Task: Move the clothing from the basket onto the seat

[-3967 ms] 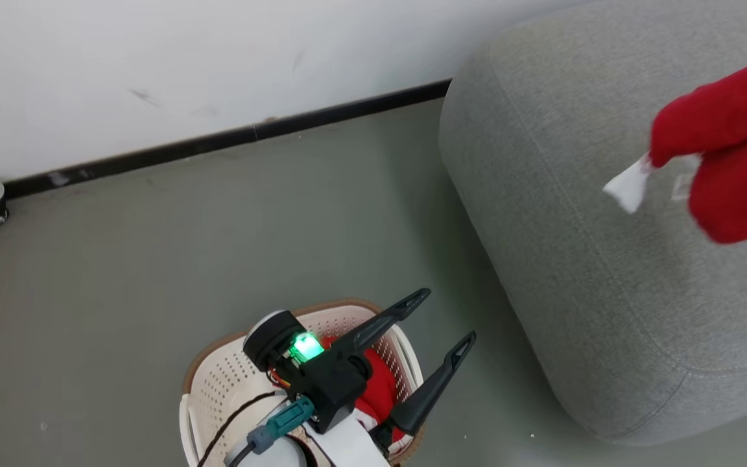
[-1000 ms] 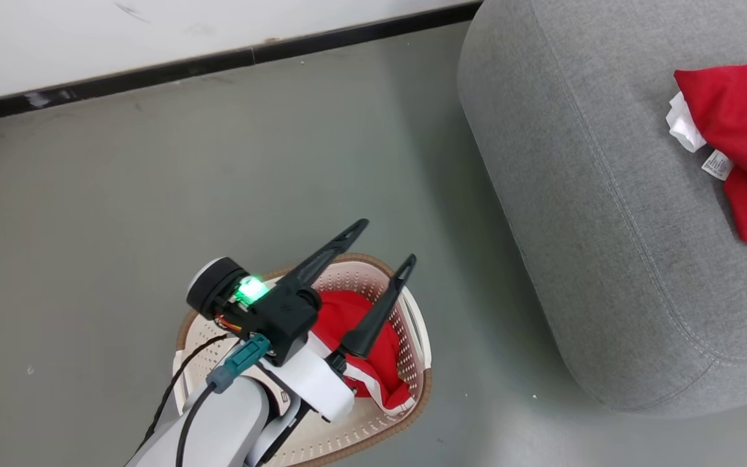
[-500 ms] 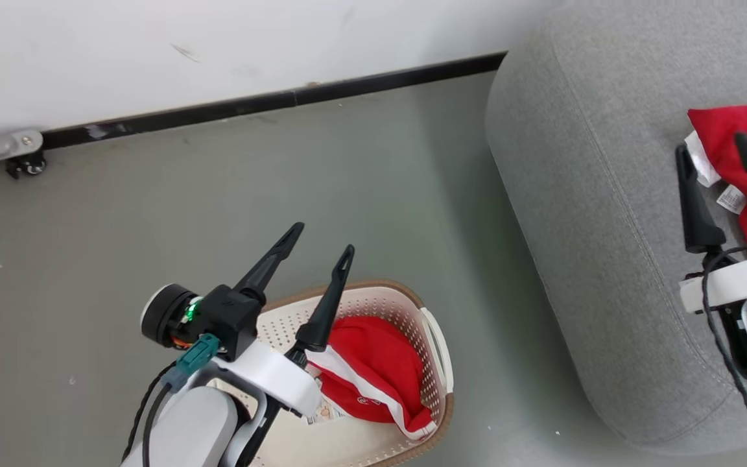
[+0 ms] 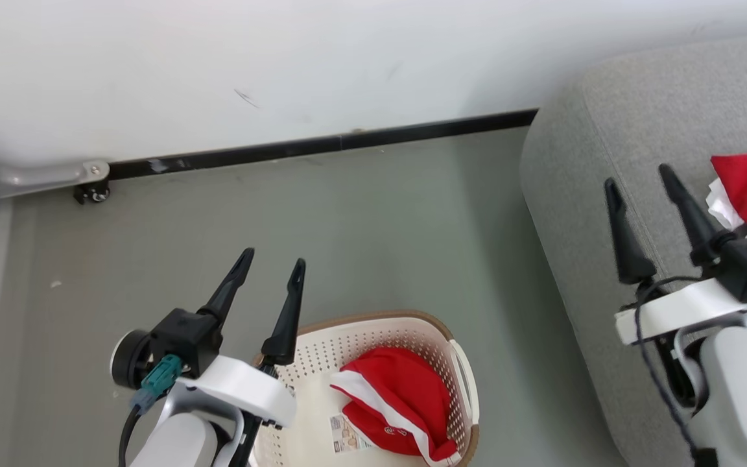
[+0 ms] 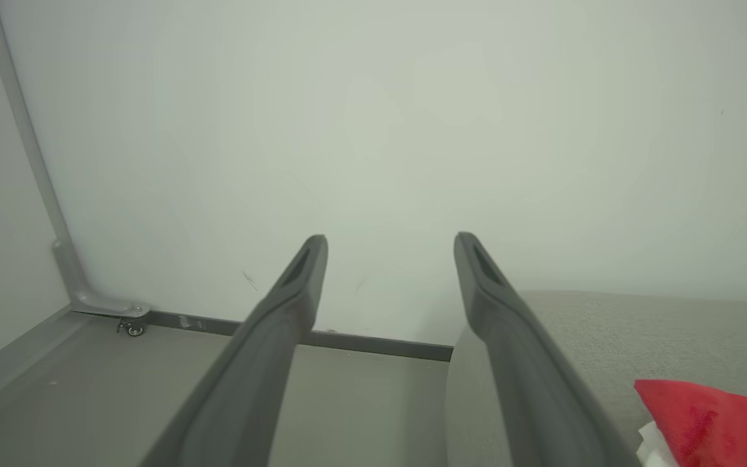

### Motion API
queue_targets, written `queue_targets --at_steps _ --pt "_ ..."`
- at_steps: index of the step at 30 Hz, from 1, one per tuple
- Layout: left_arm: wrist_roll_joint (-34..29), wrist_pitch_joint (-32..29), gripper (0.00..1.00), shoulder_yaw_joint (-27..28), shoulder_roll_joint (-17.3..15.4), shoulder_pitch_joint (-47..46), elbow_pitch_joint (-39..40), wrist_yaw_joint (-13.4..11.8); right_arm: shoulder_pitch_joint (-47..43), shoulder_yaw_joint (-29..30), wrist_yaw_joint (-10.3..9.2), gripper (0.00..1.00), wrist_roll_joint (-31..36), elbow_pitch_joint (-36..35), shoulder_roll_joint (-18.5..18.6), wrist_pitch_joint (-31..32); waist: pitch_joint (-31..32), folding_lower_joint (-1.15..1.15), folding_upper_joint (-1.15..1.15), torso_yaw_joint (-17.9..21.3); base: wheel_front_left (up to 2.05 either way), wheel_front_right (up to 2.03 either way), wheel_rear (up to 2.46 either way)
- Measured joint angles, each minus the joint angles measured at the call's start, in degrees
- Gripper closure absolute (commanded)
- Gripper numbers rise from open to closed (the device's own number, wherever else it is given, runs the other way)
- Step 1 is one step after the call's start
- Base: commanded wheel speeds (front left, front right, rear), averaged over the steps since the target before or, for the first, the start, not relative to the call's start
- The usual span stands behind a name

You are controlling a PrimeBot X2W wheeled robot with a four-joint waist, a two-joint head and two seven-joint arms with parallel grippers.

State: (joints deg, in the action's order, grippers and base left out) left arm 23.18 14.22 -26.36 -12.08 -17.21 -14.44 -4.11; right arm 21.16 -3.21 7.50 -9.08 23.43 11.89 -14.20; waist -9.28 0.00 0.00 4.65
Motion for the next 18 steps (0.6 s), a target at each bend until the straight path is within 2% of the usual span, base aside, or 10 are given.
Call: queue_targets --at_steps 18 --pt "0.26 0.00 0.00 5.38 0.26 7.81 -2.15 -4.26 -9.85 -0.44 0.00 0.00 3.12 0.25 -6.13 0.10 7.55 0.00 0.00 -4.34 0.00 0.00 0.00"
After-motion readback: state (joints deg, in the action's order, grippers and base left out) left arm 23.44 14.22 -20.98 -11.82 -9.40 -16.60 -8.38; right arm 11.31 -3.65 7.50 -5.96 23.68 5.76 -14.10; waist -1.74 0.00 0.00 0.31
